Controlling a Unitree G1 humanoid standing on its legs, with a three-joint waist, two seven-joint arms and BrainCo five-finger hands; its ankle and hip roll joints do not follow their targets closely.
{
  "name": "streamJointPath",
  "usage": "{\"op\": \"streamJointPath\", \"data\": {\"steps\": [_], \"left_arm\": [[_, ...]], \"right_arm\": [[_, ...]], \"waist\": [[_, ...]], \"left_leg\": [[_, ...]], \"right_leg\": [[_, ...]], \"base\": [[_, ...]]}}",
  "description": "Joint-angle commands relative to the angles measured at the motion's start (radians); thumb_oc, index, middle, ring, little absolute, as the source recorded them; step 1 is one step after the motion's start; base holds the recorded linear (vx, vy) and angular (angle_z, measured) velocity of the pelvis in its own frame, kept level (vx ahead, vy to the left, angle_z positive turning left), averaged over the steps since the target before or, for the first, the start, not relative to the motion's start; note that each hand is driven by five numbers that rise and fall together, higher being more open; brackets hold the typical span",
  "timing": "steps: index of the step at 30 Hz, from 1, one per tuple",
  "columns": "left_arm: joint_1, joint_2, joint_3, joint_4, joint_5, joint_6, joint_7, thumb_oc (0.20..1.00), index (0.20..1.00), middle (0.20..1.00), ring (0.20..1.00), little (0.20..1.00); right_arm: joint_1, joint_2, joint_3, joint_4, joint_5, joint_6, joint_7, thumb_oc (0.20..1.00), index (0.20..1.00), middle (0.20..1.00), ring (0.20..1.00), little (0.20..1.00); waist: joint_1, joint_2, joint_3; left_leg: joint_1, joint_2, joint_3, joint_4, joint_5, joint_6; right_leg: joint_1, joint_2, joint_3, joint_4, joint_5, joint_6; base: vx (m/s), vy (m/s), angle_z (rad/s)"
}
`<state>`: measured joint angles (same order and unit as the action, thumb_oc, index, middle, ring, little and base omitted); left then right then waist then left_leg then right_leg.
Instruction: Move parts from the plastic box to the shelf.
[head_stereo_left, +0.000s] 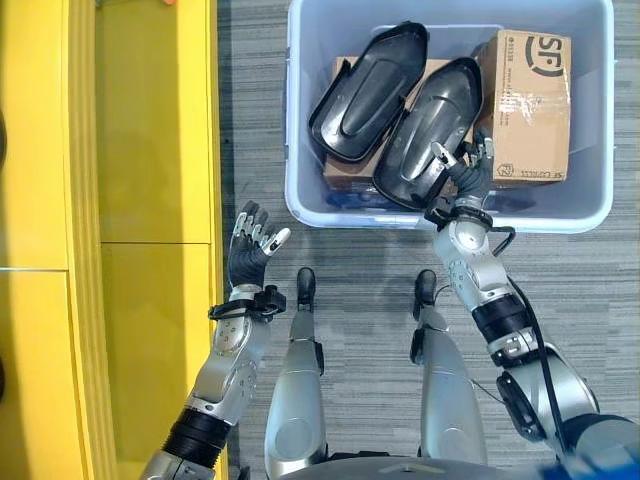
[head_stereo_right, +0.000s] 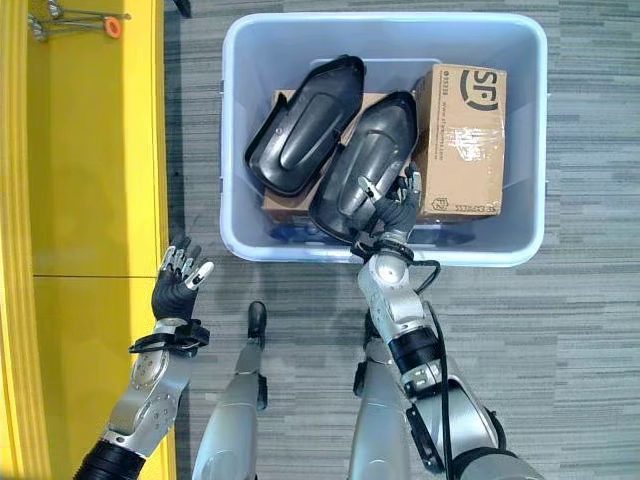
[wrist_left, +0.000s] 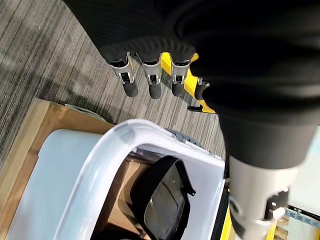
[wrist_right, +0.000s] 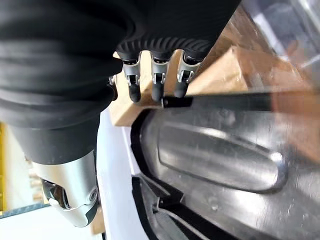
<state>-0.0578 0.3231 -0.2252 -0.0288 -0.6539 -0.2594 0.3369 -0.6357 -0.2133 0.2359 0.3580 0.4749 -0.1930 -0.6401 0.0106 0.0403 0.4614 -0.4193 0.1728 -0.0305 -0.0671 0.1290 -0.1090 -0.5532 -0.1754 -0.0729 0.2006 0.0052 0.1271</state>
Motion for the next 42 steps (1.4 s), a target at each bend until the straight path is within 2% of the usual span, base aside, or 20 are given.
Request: {"op": "streamJointPath", "data": {"steps": [1,8,15,19,21,28,33,42], "left_arm": [[0.026,0.029,0.032,-0.099,0.041,-0.055,0.024,1.0,1.0,1.0,1.0,1.0],[0.034,0.025,0.051,-0.109,0.054,-0.057,0.035,1.0,1.0,1.0,1.0,1.0],[0.033,0.023,0.052,-0.114,0.056,-0.062,0.039,1.0,1.0,1.0,1.0,1.0],[0.032,0.027,0.044,-0.117,0.052,-0.067,0.035,1.0,1.0,1.0,1.0,1.0],[0.029,0.035,0.025,-0.117,0.038,-0.068,0.027,1.0,1.0,1.0,1.0,1.0],[0.033,0.045,0.011,-0.115,0.016,-0.067,0.012,1.0,1.0,1.0,1.0,1.0],[0.03,0.048,0.005,-0.108,0.007,-0.065,0.009,1.0,1.0,1.0,1.0,1.0],[0.029,0.051,-0.005,-0.097,-0.003,-0.069,0.008,1.0,1.0,1.0,1.0,1.0]], "right_arm": [[0.033,0.007,-0.005,-0.101,-0.104,-0.043,0.02,1.0,1.0,1.0,1.0,1.0],[0.115,0.013,-0.007,-0.188,-0.126,-0.048,0.033,1.0,1.0,1.0,1.0,1.0],[0.101,0.015,-0.022,-0.155,-0.146,-0.04,0.007,1.0,1.0,1.0,1.0,1.0],[0.023,0.009,-0.045,-0.069,-0.149,-0.029,-0.026,1.0,1.0,1.0,1.0,1.0],[-0.072,-0.006,-0.054,0.034,-0.118,-0.023,-0.046,1.0,1.0,1.0,1.0,1.0],[-0.196,-0.03,-0.057,0.211,-0.029,-0.028,-0.033,1.0,1.0,1.0,1.0,1.0],[-0.227,-0.03,-0.055,0.278,0.046,-0.052,-0.018,1.0,1.0,1.0,1.0,1.0],[-0.244,-0.024,-0.053,0.39,0.087,-0.047,-0.008,1.0,1.0,1.0,1.0,1.0]], "waist": [[0.006,-0.024,-0.01],[-0.004,-0.027,-0.014],[-0.002,-0.022,-0.014],[0.007,-0.014,-0.012],[0.016,-0.009,-0.011],[0.027,0.0,-0.009],[0.028,-0.001,-0.003],[0.03,0.001,0.0]], "left_leg": [[0.118,0.05,0.01,-0.02,-0.059,-0.021],[0.118,0.049,0.01,-0.02,-0.062,-0.022],[0.114,0.047,0.008,-0.02,-0.063,-0.021],[0.11,0.048,0.005,-0.02,-0.061,-0.022],[0.109,0.047,0.005,-0.02,-0.063,-0.022],[0.105,0.045,0.004,-0.02,-0.064,-0.023],[0.106,0.045,0.006,-0.02,-0.064,-0.022],[0.108,0.044,0.006,-0.02,-0.064,-0.022]], "right_leg": [[-0.012,-0.037,0.028,-0.082,0.095,0.022],[-0.01,-0.041,0.026,-0.087,0.096,0.024],[-0.011,-0.042,0.025,-0.089,0.097,0.025],[-0.018,-0.039,0.026,-0.083,0.095,0.023],[-0.023,-0.037,0.026,-0.079,0.093,0.021],[-0.031,-0.033,0.031,-0.076,0.092,0.02],[-0.036,-0.032,0.03,-0.07,0.092,0.018],[-0.037,-0.032,0.031,-0.065,0.092,0.019]], "base": [[0.0,0.0,0.0],[0.0,0.0,0.0],[0.0,0.0,0.0],[0.0,0.001,-0.02],[0.0,0.015,-0.05],[0.0,0.0,0.0],[0.0,0.0,0.0],[0.0,0.0,0.0]]}}
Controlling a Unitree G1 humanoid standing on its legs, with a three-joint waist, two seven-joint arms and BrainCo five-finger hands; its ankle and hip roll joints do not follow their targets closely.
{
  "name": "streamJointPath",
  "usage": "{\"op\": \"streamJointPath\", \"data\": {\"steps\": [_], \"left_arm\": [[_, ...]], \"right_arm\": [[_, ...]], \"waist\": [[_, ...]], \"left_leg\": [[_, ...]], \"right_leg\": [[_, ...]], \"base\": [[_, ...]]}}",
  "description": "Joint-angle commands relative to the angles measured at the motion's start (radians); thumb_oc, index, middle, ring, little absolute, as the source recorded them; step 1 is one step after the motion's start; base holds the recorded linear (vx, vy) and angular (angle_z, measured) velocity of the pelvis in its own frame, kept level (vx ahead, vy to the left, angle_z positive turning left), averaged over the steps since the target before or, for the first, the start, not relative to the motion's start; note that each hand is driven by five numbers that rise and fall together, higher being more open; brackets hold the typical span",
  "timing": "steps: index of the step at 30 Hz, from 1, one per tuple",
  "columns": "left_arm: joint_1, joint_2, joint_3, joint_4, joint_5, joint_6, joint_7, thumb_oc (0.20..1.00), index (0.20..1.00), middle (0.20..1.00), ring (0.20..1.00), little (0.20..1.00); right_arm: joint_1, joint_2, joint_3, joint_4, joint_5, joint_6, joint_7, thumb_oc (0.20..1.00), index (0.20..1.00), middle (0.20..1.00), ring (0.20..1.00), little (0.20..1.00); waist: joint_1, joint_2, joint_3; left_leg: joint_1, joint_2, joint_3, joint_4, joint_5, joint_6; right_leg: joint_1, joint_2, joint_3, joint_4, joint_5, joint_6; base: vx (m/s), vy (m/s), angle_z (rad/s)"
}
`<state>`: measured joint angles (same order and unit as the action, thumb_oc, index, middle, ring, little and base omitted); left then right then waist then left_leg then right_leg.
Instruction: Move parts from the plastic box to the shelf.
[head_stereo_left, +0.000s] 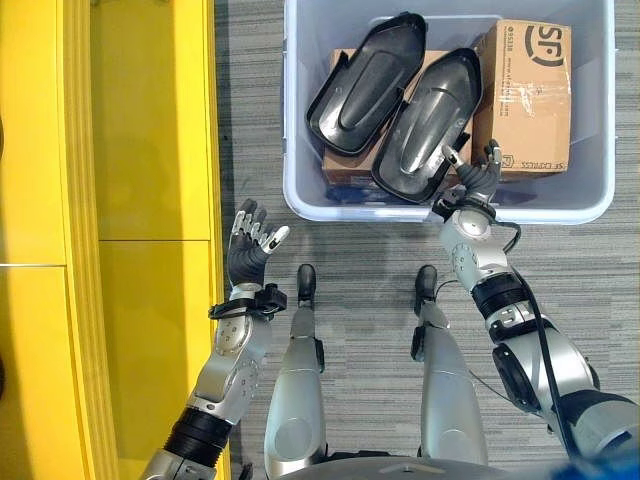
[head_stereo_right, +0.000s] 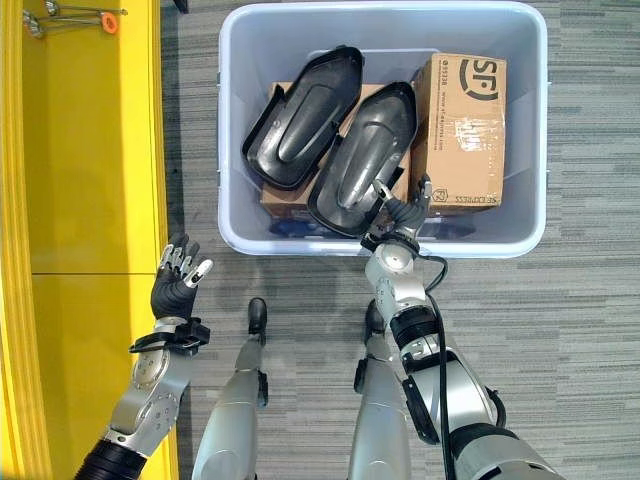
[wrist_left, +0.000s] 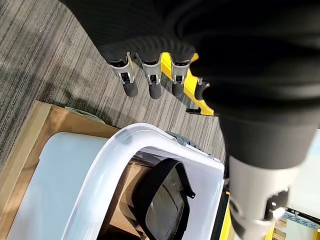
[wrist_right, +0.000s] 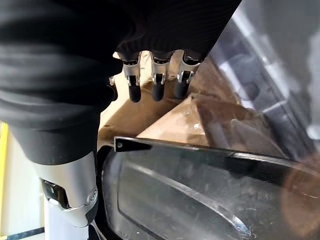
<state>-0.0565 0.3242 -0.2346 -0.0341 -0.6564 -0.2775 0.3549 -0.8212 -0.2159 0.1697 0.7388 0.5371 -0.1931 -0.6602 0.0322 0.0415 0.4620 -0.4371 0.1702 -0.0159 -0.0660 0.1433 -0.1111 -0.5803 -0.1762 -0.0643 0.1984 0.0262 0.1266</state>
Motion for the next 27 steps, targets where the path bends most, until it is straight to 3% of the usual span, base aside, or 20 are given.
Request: {"op": "streamJointPath", "data": {"steps": [1,27], "left_arm": [[0.029,0.049,0.004,-0.092,-0.003,-0.052,-0.012,1.0,1.0,1.0,1.0,1.0],[-0.008,0.066,-0.042,-0.105,-0.03,-0.067,-0.033,1.0,1.0,1.0,1.0,1.0]], "right_arm": [[-0.067,-0.024,0.016,0.021,0.026,-0.042,0.016,1.0,1.0,1.0,1.0,1.0],[-0.331,-0.087,0.083,0.449,0.025,0.045,0.086,1.0,1.0,1.0,1.0,1.0]], "waist": [[0.01,0.001,0.0],[0.054,0.028,0.015]], "left_leg": [[0.126,0.046,-0.009,-0.021,-0.078,-0.02],[0.1,0.042,-0.025,-0.021,-0.063,-0.02]], "right_leg": [[-0.01,-0.031,0.023,-0.063,0.071,0.019],[-0.026,-0.031,0.006,-0.048,0.066,0.02]], "base": [[0.0,0.0,0.0],[0.0,0.0,0.01]]}}
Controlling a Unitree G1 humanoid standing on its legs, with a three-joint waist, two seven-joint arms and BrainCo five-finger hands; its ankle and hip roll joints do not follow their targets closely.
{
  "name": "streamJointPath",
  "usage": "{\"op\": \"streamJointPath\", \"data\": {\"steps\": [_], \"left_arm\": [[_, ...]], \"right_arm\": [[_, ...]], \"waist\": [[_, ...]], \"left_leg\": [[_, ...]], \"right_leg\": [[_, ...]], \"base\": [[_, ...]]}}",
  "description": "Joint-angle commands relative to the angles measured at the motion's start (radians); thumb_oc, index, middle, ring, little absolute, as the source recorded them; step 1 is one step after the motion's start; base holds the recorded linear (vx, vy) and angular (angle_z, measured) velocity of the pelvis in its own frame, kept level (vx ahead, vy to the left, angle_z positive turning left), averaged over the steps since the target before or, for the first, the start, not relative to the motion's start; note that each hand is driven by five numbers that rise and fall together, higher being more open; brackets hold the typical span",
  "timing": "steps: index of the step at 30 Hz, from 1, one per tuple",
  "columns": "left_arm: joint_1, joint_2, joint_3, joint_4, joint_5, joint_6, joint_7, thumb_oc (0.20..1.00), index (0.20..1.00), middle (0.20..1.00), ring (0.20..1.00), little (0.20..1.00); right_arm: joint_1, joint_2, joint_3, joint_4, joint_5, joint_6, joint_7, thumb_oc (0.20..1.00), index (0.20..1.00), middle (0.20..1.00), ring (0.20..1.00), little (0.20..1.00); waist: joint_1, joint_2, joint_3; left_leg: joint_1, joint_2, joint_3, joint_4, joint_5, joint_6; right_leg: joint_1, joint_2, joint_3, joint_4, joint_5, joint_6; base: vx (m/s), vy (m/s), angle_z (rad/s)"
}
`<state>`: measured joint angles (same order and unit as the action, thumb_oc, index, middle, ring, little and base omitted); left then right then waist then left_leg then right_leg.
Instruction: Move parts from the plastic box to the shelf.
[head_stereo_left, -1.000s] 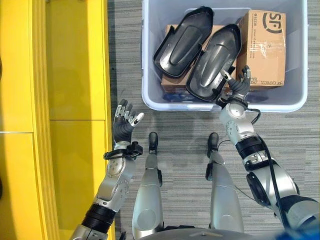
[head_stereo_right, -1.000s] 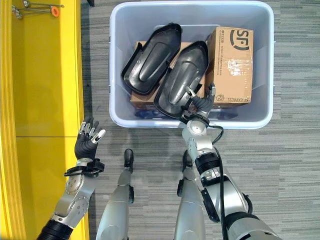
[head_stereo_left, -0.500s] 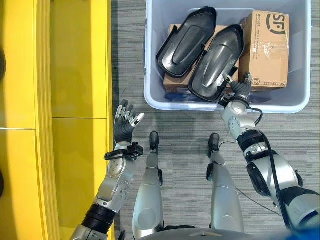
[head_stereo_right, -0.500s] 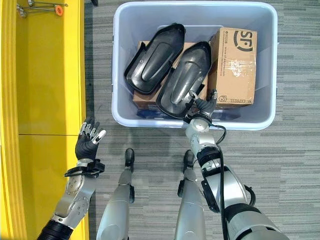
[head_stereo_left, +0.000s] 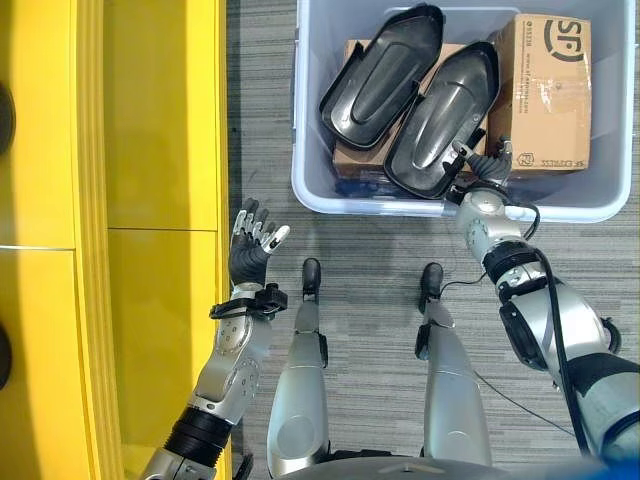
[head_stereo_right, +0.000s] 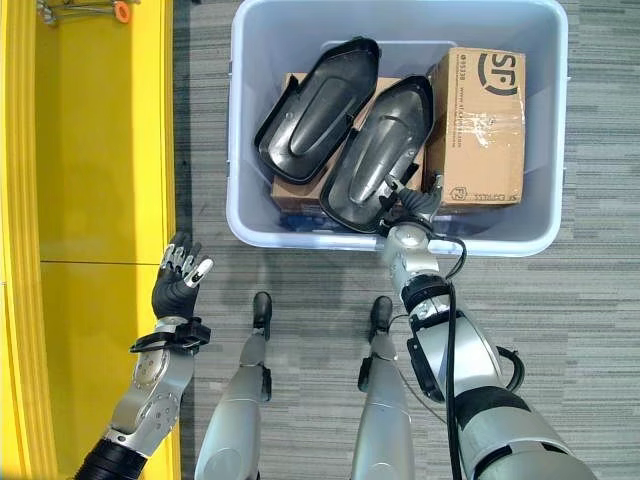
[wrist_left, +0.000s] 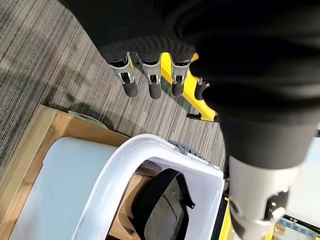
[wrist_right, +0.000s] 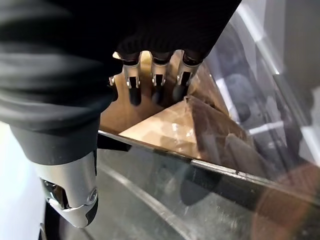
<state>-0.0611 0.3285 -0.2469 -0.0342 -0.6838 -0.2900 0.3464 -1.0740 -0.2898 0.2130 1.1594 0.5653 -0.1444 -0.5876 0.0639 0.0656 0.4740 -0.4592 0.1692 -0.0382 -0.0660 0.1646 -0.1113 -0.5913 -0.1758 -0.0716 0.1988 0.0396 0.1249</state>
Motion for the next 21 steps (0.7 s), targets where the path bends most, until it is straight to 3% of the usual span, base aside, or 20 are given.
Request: {"op": "streamJointPath", "data": {"steps": [1,10,21], "left_arm": [[-0.008,0.063,-0.032,-0.103,-0.002,-0.056,-0.026,1.0,1.0,1.0,1.0,1.0],[-0.031,0.065,-0.047,-0.101,-0.001,-0.061,-0.035,1.0,1.0,1.0,1.0,1.0],[-0.067,0.071,-0.074,-0.083,0.012,-0.066,-0.037,1.0,1.0,1.0,1.0,1.0]], "right_arm": [[-0.084,-0.015,0.04,0.054,-0.003,0.002,0.019,1.0,1.0,1.0,1.0,1.0],[-0.12,-0.034,0.057,0.13,-0.047,0.038,0.033,1.0,1.0,1.0,1.0,1.0],[-0.168,-0.098,0.126,0.201,-0.212,0.115,0.053,1.0,1.0,1.0,1.0,1.0]], "waist": [[0.026,0.007,0.004],[0.049,0.02,0.016],[0.081,0.034,0.046]], "left_leg": [[0.121,0.043,-0.006,-0.021,-0.084,-0.018],[0.11,0.038,-0.014,-0.011,-0.083,-0.01],[0.026,0.011,-0.05,0.069,-0.107,0.005]], "right_leg": [[-0.016,-0.033,0.012,-0.047,0.051,0.022],[-0.025,-0.038,0.011,-0.032,0.046,0.023],[-0.046,-0.058,0.001,-0.017,0.045,0.026]], "base": [[0.0,0.0,0.0],[0.0,0.0,0.0],[-0.01,0.005,0.07]]}}
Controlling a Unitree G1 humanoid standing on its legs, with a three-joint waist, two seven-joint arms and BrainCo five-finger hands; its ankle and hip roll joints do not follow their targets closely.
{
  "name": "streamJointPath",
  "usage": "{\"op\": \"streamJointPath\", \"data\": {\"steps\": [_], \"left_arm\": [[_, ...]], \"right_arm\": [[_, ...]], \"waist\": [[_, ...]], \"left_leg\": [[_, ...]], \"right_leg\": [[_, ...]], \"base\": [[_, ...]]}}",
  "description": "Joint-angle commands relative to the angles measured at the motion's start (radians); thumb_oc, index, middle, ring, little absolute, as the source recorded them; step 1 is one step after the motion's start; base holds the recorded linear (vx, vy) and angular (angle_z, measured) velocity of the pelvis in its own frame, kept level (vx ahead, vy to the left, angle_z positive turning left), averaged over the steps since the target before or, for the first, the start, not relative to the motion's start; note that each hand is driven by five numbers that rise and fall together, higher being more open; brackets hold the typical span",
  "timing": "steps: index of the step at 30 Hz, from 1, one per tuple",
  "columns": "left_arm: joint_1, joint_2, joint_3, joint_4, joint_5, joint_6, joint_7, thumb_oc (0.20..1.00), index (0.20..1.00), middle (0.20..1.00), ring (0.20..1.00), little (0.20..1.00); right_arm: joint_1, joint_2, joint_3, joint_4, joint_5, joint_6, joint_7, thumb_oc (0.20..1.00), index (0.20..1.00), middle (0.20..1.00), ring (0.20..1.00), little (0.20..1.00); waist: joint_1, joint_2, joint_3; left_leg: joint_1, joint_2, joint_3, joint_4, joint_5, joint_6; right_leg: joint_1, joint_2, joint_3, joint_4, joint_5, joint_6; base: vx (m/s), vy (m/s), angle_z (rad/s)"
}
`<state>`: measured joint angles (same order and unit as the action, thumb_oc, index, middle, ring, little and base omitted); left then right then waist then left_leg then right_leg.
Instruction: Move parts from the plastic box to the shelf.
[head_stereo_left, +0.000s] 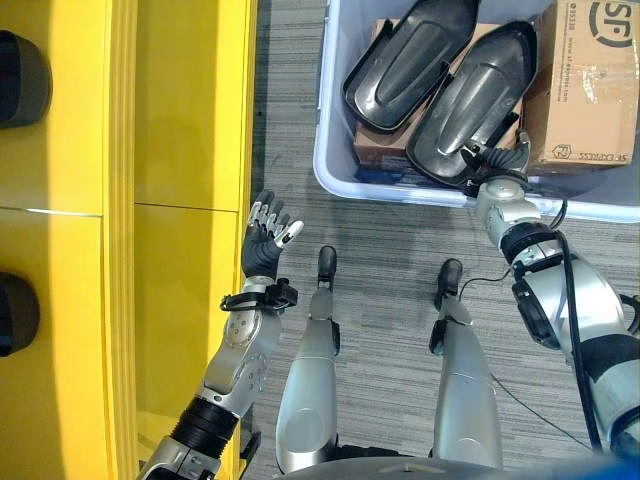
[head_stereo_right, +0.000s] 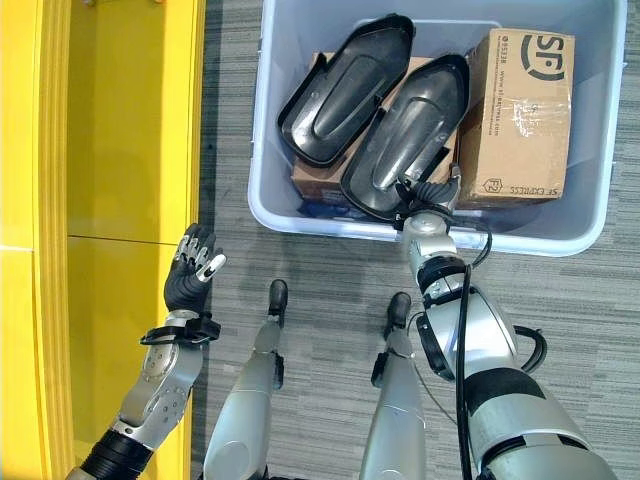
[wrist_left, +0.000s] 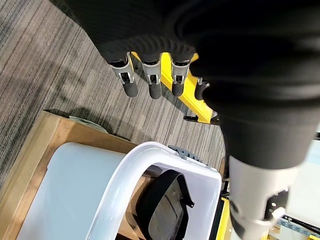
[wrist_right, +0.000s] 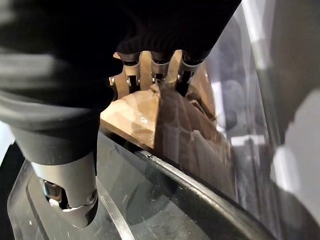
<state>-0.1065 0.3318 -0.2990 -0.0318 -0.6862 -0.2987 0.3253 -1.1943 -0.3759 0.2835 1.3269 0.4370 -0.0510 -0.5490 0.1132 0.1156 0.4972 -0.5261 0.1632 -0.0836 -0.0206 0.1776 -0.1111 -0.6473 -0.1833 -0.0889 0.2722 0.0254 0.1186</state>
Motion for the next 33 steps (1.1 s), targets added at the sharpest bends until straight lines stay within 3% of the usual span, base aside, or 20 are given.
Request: {"op": "streamJointPath", "data": {"steps": [1,10,17,18,19,20,21,33], "left_arm": [[-0.023,0.068,-0.023,-0.086,0.014,-0.059,-0.016,1.0,1.0,1.0,1.0,1.0],[-0.036,0.067,-0.031,-0.083,0.022,-0.059,-0.015,1.0,1.0,1.0,1.0,1.0],[-0.039,0.063,-0.04,-0.077,0.024,-0.055,-0.011,1.0,1.0,1.0,1.0,1.0],[-0.038,0.061,-0.037,-0.074,0.02,-0.053,-0.011,1.0,1.0,1.0,1.0,1.0],[-0.039,0.061,-0.038,-0.071,0.021,-0.05,-0.012,1.0,1.0,1.0,1.0,1.0],[-0.04,0.062,-0.039,-0.074,0.021,-0.046,-0.013,1.0,1.0,1.0,1.0,1.0],[-0.039,0.062,-0.04,-0.07,0.019,-0.043,-0.017,1.0,1.0,1.0,1.0,1.0],[-0.045,0.065,-0.039,-0.067,0.012,-0.031,-0.03,1.0,1.0,1.0,1.0,1.0]], "right_arm": [[-0.053,-0.02,0.067,0.041,-0.105,0.03,0.014,1.0,1.0,1.0,1.0,1.0],[-0.084,-0.08,0.105,0.081,-0.19,0.071,0.027,1.0,1.0,1.0,1.0,1.0],[-0.103,-0.127,0.062,0.111,-0.131,0.077,0.039,1.0,1.0,1.0,1.0,1.0],[-0.104,-0.135,0.054,0.115,-0.111,0.08,0.048,0.746,0.746,0.746,0.746,0.746],[-0.106,-0.144,0.052,0.12,-0.105,0.085,0.056,0.432,0.432,0.432,0.432,0.432],[-0.105,-0.153,0.053,0.134,-0.098,0.096,0.079,0.266,0.266,0.266,0.266,0.266],[-0.106,-0.159,0.048,0.138,-0.09,0.097,0.082,0.2,0.2,0.2,0.2,0.2],[-0.079,-0.131,0.016,0.133,-0.034,0.099,0.108,0.2,0.2,0.2,0.2,0.2]], "waist": [[0.034,-0.016,0.023],[0.06,-0.006,0.023],[0.071,0.012,0.023],[0.071,0.015,0.023],[0.071,0.017,0.023],[0.071,0.02,0.023],[0.072,0.023,0.023],[0.062,0.028,0.023]], "left_leg": [[0.085,0.015,-0.007,0.027,-0.12,0.006],[0.014,0.001,-0.032,0.066,-0.132,0.014],[-0.042,-0.013,-0.038,0.101,-0.146,0.021],[-0.048,-0.015,-0.038,0.105,-0.148,0.021],[-0.051,-0.018,-0.038,0.108,-0.15,0.022],[-0.056,-0.02,-0.038,0.11,-0.151,0.022],[-0.059,-0.022,-0.037,0.114,-0.152,0.022],[-0.062,-0.028,-0.033,0.129,-0.16,0.024]], "right_leg": [[0.007,-0.051,0.017,-0.09,0.059,0.032],[-0.035,-0.06,0.009,-0.074,0.053,0.033],[-0.078,-0.068,0.015,-0.056,0.048,0.033],[-0.084,-0.069,0.016,-0.055,0.048,0.034],[-0.089,-0.069,0.017,-0.053,0.047,0.034],[-0.094,-0.071,0.016,-0.051,0.047,0.034],[-0.097,-0.072,0.017,-0.049,0.046,0.033],[-0.101,-0.068,0.024,-0.043,0.047,0.031]], "base": [[0.0,0.013,0.19],[0.0,0.009,0.1],[0.01,0.022,0.05],[0.0,0.029,0.07],[0.0,0.03,0.06],[0.0,0.027,0.05],[-0.01,0.018,0.04],[0.0,0.0,0.0]]}}
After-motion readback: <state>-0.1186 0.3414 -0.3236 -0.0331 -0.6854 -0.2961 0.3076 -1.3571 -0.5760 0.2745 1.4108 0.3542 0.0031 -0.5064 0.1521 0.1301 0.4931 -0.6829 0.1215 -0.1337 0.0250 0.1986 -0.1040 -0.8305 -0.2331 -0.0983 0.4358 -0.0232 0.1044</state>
